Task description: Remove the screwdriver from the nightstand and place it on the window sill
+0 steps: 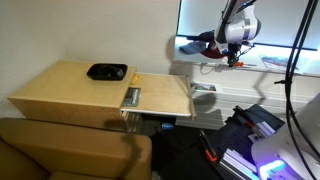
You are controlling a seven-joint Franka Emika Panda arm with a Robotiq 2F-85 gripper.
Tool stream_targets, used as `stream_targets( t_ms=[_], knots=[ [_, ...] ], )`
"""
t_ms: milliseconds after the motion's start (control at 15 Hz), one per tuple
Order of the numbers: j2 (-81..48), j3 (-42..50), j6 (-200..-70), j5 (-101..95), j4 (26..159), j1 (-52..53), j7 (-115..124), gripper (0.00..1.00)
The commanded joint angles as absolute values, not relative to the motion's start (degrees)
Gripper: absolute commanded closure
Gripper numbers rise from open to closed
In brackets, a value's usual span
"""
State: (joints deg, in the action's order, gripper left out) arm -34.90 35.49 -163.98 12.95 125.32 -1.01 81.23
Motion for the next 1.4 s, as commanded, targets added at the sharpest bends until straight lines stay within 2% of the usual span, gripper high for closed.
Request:
stream_targets(
  t_ms=[0,200,400,600,667,867,933,1133,1333],
  knots=[
    [-31.7,34.0,-170.3,9.5,132.9,0.2,77.8,0.92],
    [-32.4,35.2,-180.2,9.5,139.9,4.2,76.7,0.92],
    [-36.8,36.6,-186.2,16.2,140.0,8.2,78.9,0.92],
    [-38.2,36.9,-182.5,24.8,134.5,7.0,81.6,0.92],
    [-37.5,35.5,-184.9,23.8,137.9,7.8,79.0,0.67],
    [-38.1,36.6,-183.8,24.9,135.2,7.2,80.2,0.67],
    [-38.1,36.7,-183.8,24.9,135.1,7.1,80.3,0.92],
    [-45.5,38.8,-189.4,28.5,131.8,9.9,83.6,0.92],
    [-48.6,41.8,-187.3,34.0,124.2,10.9,86.9,0.92]
  ],
)
